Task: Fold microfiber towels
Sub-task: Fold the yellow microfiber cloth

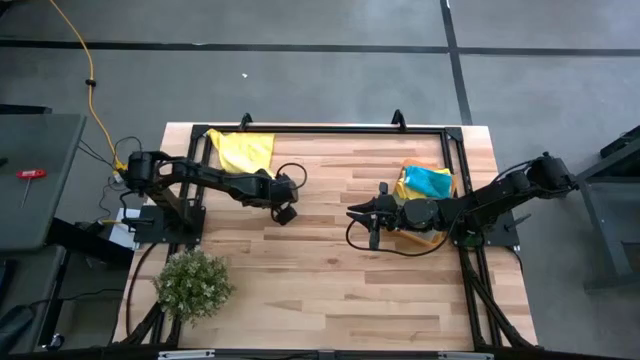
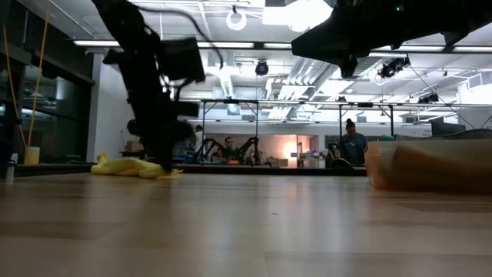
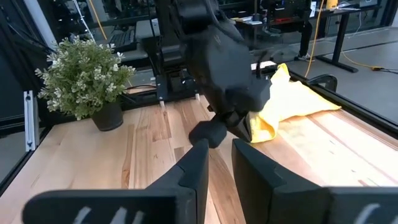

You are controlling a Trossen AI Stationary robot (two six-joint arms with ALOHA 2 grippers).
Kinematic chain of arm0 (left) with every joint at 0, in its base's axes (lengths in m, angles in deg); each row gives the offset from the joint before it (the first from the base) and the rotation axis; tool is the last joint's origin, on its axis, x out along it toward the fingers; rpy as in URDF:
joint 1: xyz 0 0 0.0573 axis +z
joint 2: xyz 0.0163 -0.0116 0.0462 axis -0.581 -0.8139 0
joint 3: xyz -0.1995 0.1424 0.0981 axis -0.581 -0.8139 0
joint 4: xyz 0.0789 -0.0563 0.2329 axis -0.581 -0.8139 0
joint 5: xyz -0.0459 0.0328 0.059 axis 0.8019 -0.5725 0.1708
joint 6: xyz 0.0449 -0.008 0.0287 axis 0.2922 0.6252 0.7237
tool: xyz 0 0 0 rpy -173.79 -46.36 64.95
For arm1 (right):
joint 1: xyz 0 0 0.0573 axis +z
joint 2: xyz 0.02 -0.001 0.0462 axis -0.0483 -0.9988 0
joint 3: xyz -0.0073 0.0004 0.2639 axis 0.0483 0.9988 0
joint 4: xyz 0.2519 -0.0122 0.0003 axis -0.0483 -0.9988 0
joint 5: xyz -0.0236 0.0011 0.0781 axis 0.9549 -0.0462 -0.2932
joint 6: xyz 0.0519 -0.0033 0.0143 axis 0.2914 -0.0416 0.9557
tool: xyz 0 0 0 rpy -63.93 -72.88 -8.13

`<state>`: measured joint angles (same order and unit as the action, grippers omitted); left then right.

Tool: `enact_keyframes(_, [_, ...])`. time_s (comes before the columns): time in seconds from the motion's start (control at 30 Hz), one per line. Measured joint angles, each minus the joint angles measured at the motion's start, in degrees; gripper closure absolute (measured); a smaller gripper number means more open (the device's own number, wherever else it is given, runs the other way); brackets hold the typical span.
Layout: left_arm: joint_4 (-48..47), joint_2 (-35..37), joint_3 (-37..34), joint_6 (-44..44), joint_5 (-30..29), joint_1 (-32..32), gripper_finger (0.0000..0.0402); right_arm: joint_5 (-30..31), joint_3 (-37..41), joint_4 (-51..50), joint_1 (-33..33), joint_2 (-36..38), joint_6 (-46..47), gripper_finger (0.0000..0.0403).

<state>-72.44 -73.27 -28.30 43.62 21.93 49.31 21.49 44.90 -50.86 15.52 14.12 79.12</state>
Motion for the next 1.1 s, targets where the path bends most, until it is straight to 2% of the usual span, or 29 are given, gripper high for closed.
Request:
enact_keyframes(0.17, [7.04,3.56,0.16,2.94,-0.01,-3.52,0.0401,-0.01,0.0,0.01,0.0,0.0,-0.02,0.0338])
enact_keyframes(0.37, [21.73,6.07,0.25,10.68,0.27,-8.75,0.0401,0.01,0.0,0.0,0.0,0.0,-0.04,0.0338])
enact_keyframes(0.5, [24.83,8.73,0.29,13.12,-0.75,-11.11,0.0401,2.12,0.0,-0.01,0.0,0.0,-0.06,0.0338])
enact_keyframes(0.67, [26.33,13.27,0.36,15.19,-6.6,-14.85,0.0401,4.55,0.0,-0.84,-0.02,0.0,-0.05,0.0338])
enact_keyframes(0.83, [27.88,17.53,0.4,18.95,-7.94,-20.42,0.0402,4.57,0.0,-1.16,-0.02,0.0,0.23,0.0338])
enact_keyframes(0.97, [25.48,21.15,0.4,21.52,-0.76,-25.73,0.0402,4.68,0.0,-1.33,-0.02,0.0,0.15,0.0338])
enact_keyframes(1.03, [21.23,22.85,0.44,20.79,2.43,-28.32,0.0402,4.74,0.0,-1.36,-0.02,0.0,0.17,0.0338])
enact_keyframes(1.1, [13.65,24.55,0.45,18.03,2.95,-30.72,0.0402,4.74,0.0,-1.36,-0.02,0.0,0.17,0.0338])
